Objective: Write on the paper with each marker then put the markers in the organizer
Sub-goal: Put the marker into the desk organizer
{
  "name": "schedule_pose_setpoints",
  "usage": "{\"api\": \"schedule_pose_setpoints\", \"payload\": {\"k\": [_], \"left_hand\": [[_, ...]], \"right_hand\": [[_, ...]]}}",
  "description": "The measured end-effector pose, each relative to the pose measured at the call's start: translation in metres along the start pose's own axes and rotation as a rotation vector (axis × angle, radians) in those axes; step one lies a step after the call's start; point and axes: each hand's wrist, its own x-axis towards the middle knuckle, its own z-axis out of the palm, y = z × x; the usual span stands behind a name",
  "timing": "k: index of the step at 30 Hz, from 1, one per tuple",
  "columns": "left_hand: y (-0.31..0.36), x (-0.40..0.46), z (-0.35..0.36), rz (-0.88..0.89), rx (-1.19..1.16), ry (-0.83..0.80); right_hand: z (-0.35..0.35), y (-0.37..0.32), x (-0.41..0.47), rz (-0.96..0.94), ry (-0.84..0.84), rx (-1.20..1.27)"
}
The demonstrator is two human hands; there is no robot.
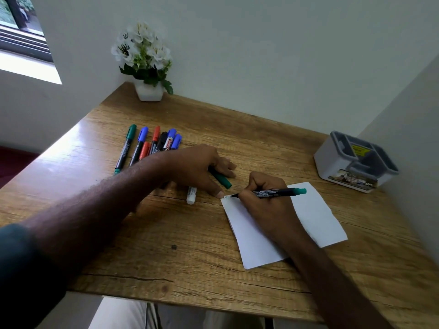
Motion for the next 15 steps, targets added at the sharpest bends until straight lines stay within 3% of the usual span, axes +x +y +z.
{"api": "schedule_pose_setpoints", "payload": {"k": [15], "left_hand": [[-0.0003, 0.0002, 0.0005, 0.001, -0.008, -0.002]], "right_hand": [[-0.002, -0.0011, -0.0012, 0.027, 0.008, -0.012]]}}
